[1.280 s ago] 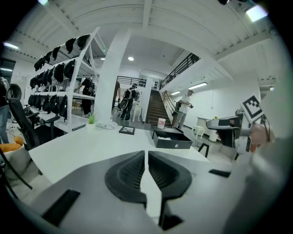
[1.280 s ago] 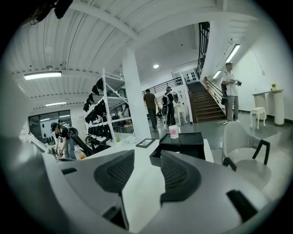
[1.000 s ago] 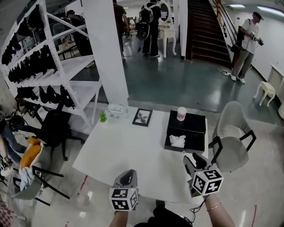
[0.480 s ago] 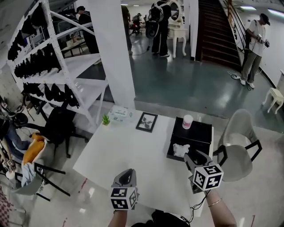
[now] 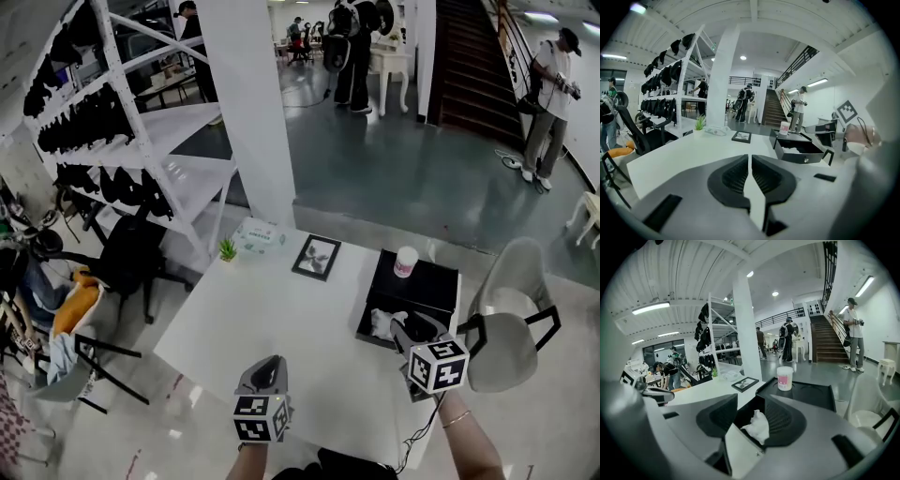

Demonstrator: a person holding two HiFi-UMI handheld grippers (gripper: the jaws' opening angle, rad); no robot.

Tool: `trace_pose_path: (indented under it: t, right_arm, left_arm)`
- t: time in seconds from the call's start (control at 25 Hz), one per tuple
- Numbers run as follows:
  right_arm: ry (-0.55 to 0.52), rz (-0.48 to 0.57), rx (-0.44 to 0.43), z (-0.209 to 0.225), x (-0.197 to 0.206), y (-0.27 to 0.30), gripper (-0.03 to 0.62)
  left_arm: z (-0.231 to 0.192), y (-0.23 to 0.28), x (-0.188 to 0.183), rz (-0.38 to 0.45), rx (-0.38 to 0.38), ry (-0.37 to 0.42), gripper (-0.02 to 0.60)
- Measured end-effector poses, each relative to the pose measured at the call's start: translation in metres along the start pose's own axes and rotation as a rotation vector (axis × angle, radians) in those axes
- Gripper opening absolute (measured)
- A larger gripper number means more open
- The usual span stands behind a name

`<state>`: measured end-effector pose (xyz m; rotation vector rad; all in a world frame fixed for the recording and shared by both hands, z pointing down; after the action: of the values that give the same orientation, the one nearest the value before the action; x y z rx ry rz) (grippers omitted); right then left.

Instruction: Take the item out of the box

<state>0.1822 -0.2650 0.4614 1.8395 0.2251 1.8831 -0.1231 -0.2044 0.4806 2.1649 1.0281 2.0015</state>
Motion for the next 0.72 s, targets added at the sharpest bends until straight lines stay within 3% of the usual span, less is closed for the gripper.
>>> trace_pose_path:
  t: [0.72]
  right_arm:
    - [-0.144,-0.215,-0.09,-0.001,0.029,0.083,0.186]
  left_arm:
    - [-0.017,0.023,0.006,-0.039,-0.039,-0.045,0.023]
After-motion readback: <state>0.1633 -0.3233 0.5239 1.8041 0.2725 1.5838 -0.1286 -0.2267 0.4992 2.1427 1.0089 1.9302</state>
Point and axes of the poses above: the fingertips, and each gripper's own axes: y forward along the fingers, z to its right, x out of its underside, the point moved 6 cm from there along -y, backward along the fingers, and after that the axes turned 7 degrees about x, right-handed, at the moved point
